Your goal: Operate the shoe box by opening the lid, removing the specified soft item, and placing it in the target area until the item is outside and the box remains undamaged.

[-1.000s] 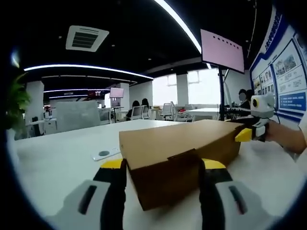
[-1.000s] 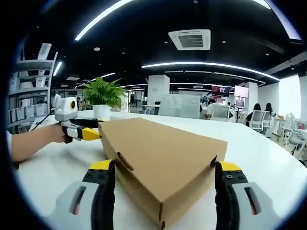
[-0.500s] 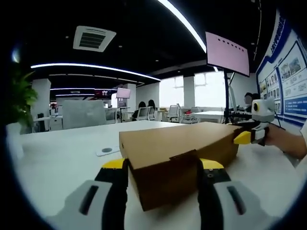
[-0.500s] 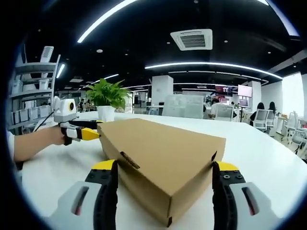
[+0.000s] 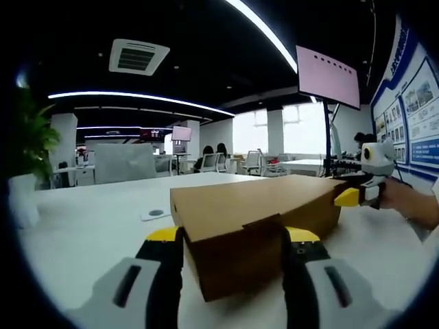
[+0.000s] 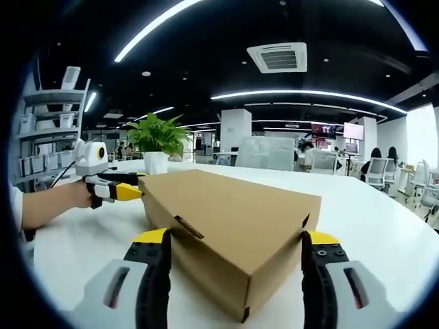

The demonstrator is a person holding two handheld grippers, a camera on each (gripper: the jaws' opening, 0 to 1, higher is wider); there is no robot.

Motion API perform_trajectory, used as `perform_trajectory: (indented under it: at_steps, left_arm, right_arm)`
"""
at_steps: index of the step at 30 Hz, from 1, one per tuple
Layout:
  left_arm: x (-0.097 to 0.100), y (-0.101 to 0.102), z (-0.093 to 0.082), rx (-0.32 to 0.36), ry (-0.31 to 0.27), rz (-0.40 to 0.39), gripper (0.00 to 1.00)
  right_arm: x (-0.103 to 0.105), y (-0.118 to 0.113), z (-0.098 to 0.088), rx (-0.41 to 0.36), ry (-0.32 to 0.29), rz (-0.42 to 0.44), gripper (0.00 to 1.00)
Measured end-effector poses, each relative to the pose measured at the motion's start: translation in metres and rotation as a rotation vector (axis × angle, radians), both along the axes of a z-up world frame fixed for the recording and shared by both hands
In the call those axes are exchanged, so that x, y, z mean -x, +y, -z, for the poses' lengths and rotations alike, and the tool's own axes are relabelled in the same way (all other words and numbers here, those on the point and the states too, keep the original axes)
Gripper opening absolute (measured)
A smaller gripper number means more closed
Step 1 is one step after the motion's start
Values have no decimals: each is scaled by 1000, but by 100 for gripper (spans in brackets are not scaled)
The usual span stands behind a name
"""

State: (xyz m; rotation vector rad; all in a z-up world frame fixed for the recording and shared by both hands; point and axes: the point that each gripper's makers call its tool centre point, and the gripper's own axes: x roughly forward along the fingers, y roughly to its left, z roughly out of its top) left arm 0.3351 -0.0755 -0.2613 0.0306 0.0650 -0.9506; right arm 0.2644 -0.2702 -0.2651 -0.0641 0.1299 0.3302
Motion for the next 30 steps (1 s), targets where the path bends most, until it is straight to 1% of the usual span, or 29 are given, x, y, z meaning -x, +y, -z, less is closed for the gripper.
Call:
perform_trajectory:
  at_steps: [4,11,16,21,26,30]
  left_arm:
    - [6,2,0,-7,4,-14,58]
    - [20,5,0,0,-8,-37,57]
    - [24,7,0,-1,-4,-55,57]
    - [30,9,0,-3,-2,-72,57]
    - [35,11,0,-7,-4,-83,57]
    - [39,12,1,2,-8,-95,57]
  right_arm:
    - [1,1,0,1,-1,-11,78]
    - [8,3,0,5,6,-21,77]
    - [11,5,0,4,8,-36,77]
    - [18,8,1,-1,-8,-45,76]
    - [20,10,1,0,-4,-58,76]
    - [20,10,0,-1,-9,-64,76]
